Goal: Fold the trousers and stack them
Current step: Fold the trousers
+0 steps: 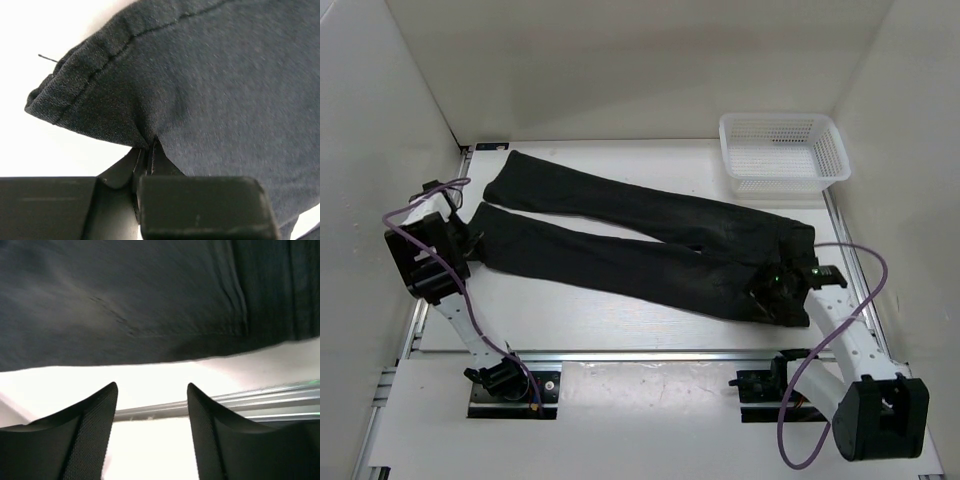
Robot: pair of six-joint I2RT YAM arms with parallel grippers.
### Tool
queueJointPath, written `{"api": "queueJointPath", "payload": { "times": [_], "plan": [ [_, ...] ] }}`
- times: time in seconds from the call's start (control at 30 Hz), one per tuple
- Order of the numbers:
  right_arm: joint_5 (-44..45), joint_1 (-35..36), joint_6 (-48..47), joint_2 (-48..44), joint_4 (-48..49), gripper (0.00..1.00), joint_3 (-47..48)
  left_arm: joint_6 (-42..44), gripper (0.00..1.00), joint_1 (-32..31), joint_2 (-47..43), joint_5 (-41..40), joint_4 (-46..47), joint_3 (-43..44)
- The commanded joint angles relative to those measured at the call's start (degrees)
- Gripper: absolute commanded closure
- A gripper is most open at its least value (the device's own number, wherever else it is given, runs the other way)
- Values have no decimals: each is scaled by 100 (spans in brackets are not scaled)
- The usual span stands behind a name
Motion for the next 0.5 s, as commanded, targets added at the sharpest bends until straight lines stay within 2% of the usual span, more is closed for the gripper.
{"api": "queueJointPath", "payload": {
  "times": [0.0,0.1,0.17,0.27,0.47],
  "plan": [
    [-719,-59,691,-359,230,37,-853,131,90,-33,-910,-26,94,-156],
    [-579,-59,1298,-1183,231,33,-1225,131,90,-164,-1342,-148,94,-332],
    [-404,-59,1606,-1396,118,33,-1358,70,90,-313,-1405,-210,94,-332],
    [44,-59,1930,-1450,-138,35,-1410,18,90,-385,-1527,-210,94,-332],
    [1038,-59,2195,-1152,37,41,-1279,-36,90,-438,-1581,-210,-12,-227]
  ]
}}
